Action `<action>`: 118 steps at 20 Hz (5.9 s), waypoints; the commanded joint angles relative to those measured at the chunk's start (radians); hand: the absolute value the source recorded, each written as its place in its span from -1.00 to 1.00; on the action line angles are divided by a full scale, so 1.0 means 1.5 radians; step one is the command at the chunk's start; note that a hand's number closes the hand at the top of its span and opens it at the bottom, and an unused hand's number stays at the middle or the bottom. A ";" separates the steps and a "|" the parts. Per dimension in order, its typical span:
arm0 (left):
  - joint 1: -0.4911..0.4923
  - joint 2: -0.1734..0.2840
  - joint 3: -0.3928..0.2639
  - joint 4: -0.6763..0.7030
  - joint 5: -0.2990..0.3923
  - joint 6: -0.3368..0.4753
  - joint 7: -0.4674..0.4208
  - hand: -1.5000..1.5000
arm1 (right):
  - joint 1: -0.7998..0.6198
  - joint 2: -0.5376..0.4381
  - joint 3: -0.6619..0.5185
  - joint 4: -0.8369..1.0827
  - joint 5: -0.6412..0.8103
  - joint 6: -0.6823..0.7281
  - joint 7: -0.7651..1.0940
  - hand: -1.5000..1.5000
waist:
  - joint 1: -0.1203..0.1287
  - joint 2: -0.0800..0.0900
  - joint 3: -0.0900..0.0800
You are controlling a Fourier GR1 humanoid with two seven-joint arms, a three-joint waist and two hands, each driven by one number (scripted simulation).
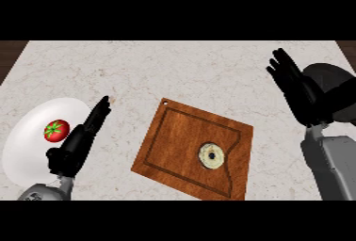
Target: Pick the cupcake from the cutting board and place it in the pan
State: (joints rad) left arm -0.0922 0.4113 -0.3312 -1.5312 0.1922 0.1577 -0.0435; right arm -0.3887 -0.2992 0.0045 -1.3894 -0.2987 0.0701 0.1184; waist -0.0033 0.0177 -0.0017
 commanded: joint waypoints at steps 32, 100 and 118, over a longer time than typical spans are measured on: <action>-0.051 -0.022 0.176 -0.008 0.091 0.031 0.147 0.00 | -0.136 -0.189 0.214 -0.203 0.417 0.307 -0.105 -1.00 | 0.011 -0.012 0.000; -0.065 -0.140 0.271 -0.014 -0.030 -0.049 0.177 0.00 | -0.072 0.113 0.388 0.014 0.995 0.370 -0.144 1.00 | 0.004 -0.011 0.001; -0.044 -0.139 0.293 -0.050 -0.030 -0.059 0.197 0.00 | 0.134 0.009 0.247 -0.086 0.982 0.246 -0.206 1.00 | -0.018 -0.017 0.002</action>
State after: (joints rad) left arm -0.1795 0.2025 0.1033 -1.5730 0.1401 0.0655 0.2350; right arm -0.3183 -0.1812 0.4730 -1.4429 1.2100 0.4817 -0.1927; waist -0.0116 -0.0075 -0.0008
